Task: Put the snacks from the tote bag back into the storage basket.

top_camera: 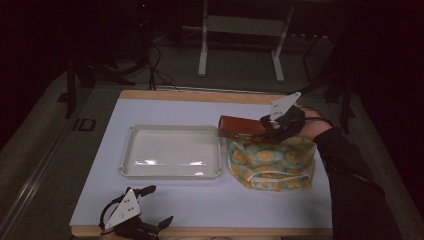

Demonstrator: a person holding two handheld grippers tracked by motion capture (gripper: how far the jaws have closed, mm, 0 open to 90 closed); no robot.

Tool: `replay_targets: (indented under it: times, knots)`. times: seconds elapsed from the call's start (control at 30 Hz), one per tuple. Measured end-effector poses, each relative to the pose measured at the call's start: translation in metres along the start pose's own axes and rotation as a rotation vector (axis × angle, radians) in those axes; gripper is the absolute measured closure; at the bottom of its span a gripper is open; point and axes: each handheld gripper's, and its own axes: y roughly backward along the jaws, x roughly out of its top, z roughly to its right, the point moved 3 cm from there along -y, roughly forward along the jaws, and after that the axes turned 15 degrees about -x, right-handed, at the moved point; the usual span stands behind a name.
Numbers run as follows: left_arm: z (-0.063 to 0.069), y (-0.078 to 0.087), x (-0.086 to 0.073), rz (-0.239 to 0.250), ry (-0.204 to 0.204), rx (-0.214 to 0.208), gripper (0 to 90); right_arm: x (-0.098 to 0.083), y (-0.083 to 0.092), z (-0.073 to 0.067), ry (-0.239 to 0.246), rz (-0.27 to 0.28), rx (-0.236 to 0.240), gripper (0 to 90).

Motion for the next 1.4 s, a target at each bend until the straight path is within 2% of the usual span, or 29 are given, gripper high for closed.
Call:
replay_targets:
  times: [0.3,0.53,0.8,1.4]
  knots:
    - [0.001,0.000,0.000,-0.006,-0.005,-0.006,0.0,0.036,-0.015,-0.013,0.062,0.037,0.041,43.4]
    - [0.001,0.000,-0.001,-0.007,-0.006,-0.010,0.0,0.057,-0.024,-0.022,0.101,0.062,0.061,43.4]
    - [0.001,0.000,-0.001,-0.007,-0.006,-0.014,0.0,0.076,-0.034,-0.031,0.140,0.070,0.084,43.4]
    - [0.001,0.000,-0.001,-0.010,-0.006,-0.020,0.0,0.111,-0.054,-0.053,0.180,0.122,0.137,43.4]
